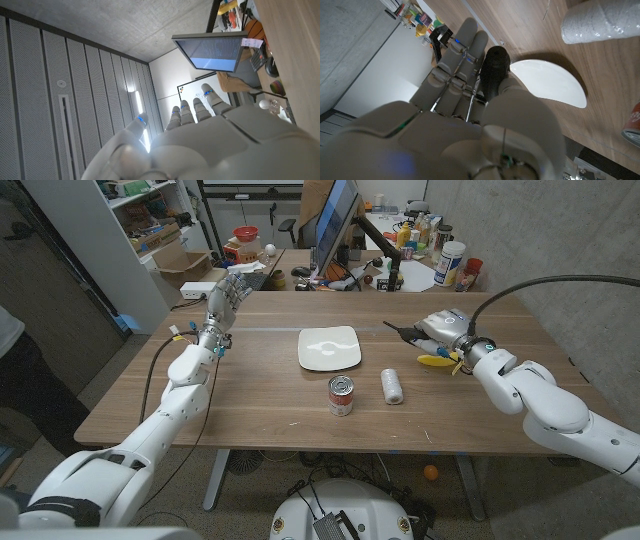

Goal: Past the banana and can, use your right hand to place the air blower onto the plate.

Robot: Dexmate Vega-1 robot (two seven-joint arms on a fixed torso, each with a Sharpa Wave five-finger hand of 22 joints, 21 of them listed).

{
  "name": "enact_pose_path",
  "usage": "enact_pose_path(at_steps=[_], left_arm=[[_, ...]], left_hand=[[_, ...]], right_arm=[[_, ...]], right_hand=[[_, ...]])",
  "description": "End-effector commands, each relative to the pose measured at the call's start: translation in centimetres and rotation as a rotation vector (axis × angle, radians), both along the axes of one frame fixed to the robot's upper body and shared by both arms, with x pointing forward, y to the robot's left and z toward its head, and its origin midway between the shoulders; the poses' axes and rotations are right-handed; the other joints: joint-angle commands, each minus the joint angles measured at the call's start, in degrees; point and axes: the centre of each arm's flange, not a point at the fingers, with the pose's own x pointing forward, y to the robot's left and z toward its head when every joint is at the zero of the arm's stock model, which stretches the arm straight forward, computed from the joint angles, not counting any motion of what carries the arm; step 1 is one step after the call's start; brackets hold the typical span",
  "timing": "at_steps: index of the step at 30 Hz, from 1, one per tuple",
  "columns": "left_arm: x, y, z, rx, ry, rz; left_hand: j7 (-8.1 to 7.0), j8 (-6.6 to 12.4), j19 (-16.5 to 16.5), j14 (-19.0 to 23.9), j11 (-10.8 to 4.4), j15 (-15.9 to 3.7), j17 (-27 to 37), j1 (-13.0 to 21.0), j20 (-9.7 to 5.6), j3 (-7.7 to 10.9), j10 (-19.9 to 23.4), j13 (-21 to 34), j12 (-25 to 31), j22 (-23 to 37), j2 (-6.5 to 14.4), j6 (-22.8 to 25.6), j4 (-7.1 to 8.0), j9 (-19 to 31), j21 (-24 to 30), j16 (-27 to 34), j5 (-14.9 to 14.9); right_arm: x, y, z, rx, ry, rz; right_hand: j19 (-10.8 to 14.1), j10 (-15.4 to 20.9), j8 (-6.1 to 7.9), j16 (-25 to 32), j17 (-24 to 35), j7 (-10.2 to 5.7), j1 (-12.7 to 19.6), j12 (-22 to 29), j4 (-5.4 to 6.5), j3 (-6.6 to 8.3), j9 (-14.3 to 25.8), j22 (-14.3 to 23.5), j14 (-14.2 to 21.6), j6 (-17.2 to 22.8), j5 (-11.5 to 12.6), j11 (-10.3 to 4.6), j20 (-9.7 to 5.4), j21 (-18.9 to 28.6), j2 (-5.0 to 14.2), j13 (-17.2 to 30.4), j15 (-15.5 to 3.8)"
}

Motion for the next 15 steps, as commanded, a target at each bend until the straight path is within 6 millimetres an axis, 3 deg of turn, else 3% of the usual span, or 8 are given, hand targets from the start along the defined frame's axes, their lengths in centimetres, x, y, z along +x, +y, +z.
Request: enact_pose_path(at_steps=[1, 15], left_arm=[[-2.0, 3.0, 1.5, -0.097, -0.078, 0.161], [-3.0, 6.3, 1.5, -0.137, -0.088, 0.271]], left_hand=[[-0.06, 0.38, 0.09, -0.31, -0.01, -0.02, 0.26, -0.03, 0.38, 0.27, -0.23, 0.13, -0.12, 0.19, 5.81, 0.56, -0.27, 0.09, -0.22, -0.09, 0.32], [-0.09, 0.42, 0.22, -0.14, -0.32, 0.05, 0.22, 0.13, 0.41, 0.43, -0.09, 0.11, -0.03, 0.17, 5.84, 0.96, -0.35, 0.08, -0.30, 0.00, 0.36]], right_arm=[[1.8, 2.6, 1.3, -0.016, -0.002, 0.067], [3.3, 6.6, 3.6, -0.035, -0.034, 0.161]], right_hand=[[0.14, 0.44, 0.37, -0.48, 0.35, -0.59, 0.66, 0.37, 0.16, -0.20, 0.17, -0.07, 0.68, 1.04, 0.19, -0.16, 0.21, 0.62, -0.05, 0.12, -0.19], [0.10, 0.77, 0.58, -0.90, 0.86, -0.58, 0.78, 0.51, 0.30, -0.30, 0.09, -0.25, 1.00, 1.39, 0.20, 0.04, 0.31, 0.91, 0.13, 0.14, -0.16]])
